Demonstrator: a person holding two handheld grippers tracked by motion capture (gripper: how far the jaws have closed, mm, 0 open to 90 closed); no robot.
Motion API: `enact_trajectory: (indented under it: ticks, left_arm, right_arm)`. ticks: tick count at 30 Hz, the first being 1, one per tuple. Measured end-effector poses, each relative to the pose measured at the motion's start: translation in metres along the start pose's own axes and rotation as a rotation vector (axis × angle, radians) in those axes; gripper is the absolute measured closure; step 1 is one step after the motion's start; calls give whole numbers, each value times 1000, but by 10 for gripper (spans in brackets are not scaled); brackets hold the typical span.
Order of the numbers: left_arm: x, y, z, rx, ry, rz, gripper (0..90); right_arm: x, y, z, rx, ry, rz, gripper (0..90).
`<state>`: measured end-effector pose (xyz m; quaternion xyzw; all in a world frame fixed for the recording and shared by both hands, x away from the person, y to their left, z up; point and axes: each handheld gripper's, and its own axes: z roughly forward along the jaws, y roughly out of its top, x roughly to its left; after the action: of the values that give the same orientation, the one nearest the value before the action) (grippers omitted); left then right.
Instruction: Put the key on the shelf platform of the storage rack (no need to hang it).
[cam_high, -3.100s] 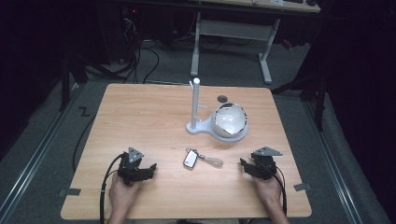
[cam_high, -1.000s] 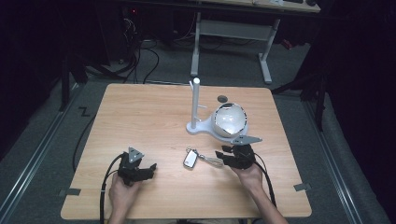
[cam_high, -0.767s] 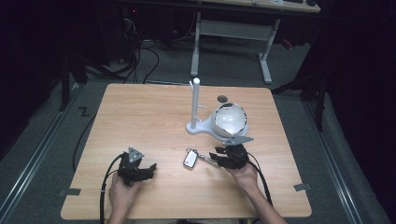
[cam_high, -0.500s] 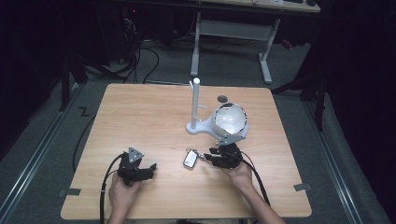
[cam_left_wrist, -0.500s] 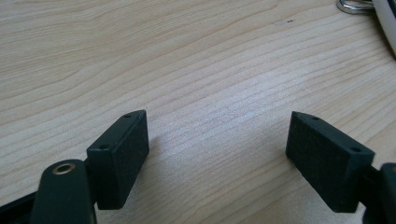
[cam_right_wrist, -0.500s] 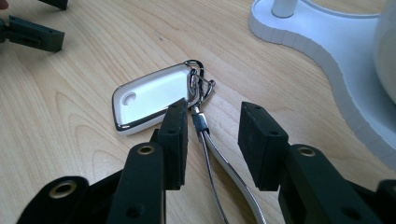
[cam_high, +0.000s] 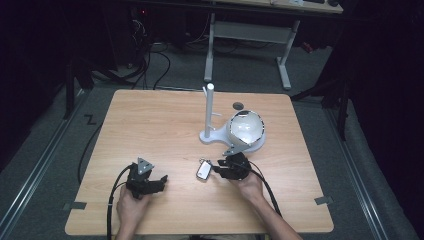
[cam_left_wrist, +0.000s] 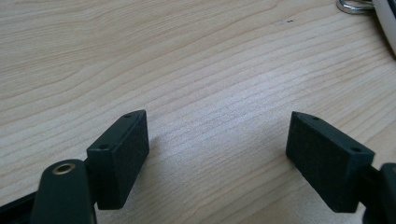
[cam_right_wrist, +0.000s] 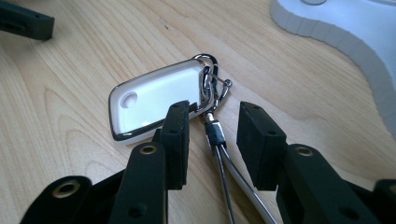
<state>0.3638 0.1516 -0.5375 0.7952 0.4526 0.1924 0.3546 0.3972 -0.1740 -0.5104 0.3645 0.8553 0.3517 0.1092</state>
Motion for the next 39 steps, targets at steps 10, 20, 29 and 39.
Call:
enact_trajectory:
  ticks: [10,20,29,39]
  left_arm:
    - [0,0,0,0,0,0,216]
    - [0,0,0,0,0,0,216]
    - [0,0,0,0,0,0,216]
    - [0,0,0,0,-1,0,216]
  right_arm:
    - [0,-1,12,55,-11,-22,718]
    - [4,-2,12,58,-31,-75,813]
    - [6,-2,6,45,-26,-94,817]
    - [5,0,-17,-12,-18,-91,818]
